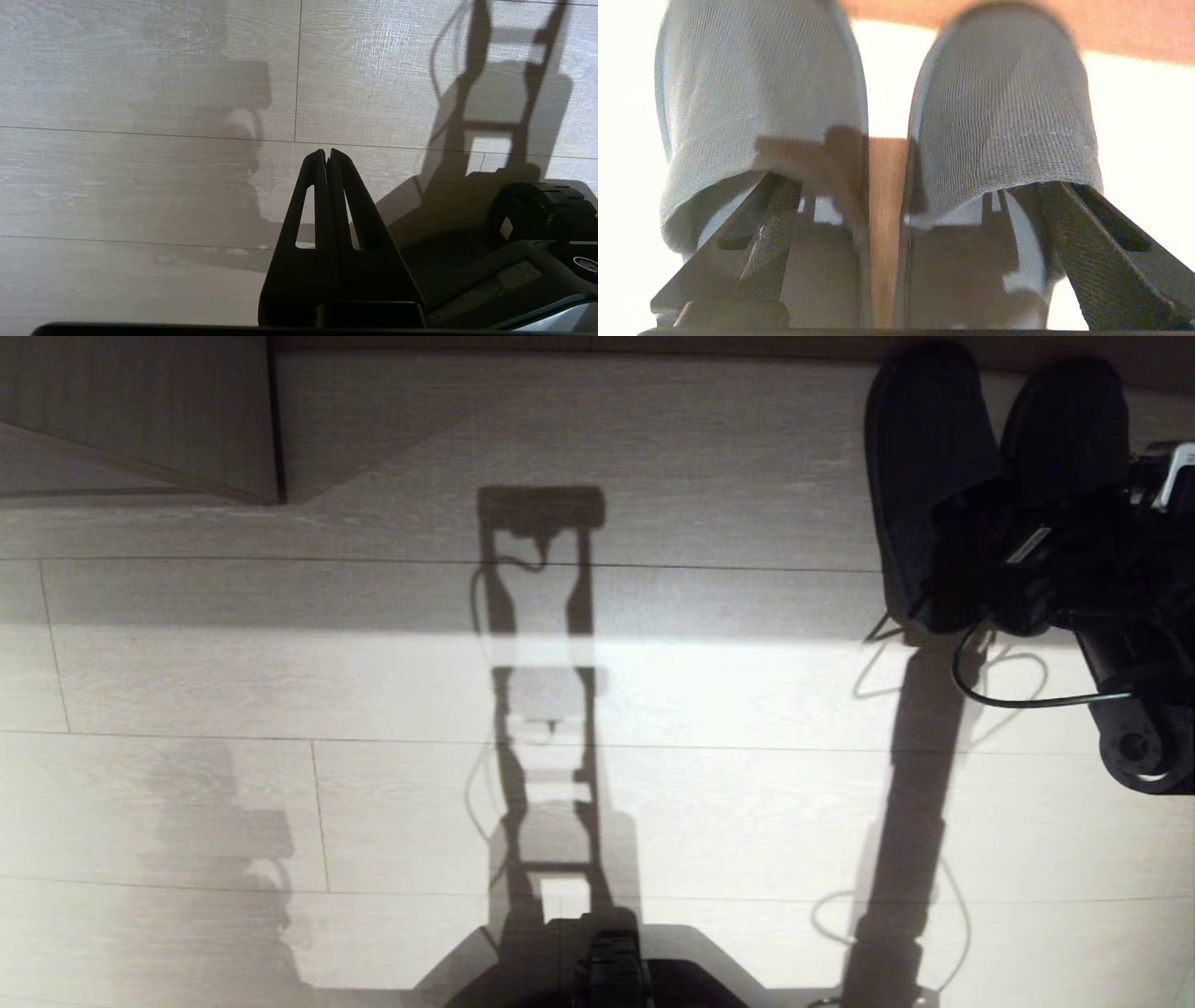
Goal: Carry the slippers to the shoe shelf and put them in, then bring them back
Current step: Place the slippers on the floor
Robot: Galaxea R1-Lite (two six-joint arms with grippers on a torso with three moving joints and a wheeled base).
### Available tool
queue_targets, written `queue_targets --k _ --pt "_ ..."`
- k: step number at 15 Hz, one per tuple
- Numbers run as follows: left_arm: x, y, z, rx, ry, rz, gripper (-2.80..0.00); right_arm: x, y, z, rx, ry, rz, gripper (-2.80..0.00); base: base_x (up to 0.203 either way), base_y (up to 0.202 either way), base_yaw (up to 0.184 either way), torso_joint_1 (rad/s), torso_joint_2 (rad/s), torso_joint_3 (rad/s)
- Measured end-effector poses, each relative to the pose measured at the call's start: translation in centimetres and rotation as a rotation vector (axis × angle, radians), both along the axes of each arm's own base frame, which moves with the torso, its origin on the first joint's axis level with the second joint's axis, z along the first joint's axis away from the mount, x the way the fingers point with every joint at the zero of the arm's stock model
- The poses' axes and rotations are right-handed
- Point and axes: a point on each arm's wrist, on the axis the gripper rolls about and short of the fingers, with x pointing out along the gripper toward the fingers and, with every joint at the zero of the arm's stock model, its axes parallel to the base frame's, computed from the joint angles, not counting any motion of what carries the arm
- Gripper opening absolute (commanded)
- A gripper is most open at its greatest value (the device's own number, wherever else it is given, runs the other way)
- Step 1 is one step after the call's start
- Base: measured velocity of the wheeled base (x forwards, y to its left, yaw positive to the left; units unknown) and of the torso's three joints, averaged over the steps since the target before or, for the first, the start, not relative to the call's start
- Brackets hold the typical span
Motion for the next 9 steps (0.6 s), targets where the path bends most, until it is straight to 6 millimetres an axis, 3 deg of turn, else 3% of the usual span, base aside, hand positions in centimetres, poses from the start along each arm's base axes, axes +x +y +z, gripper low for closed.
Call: queue_targets --k 9 --pt "0.0 0.0 0.0 0.0 0.0 0.0 -2.8 -2.1 0.3 -1.8 0.004 0.095 0.009 0.0 0.0 0.0 0.0 0.0 0.0 0.0"
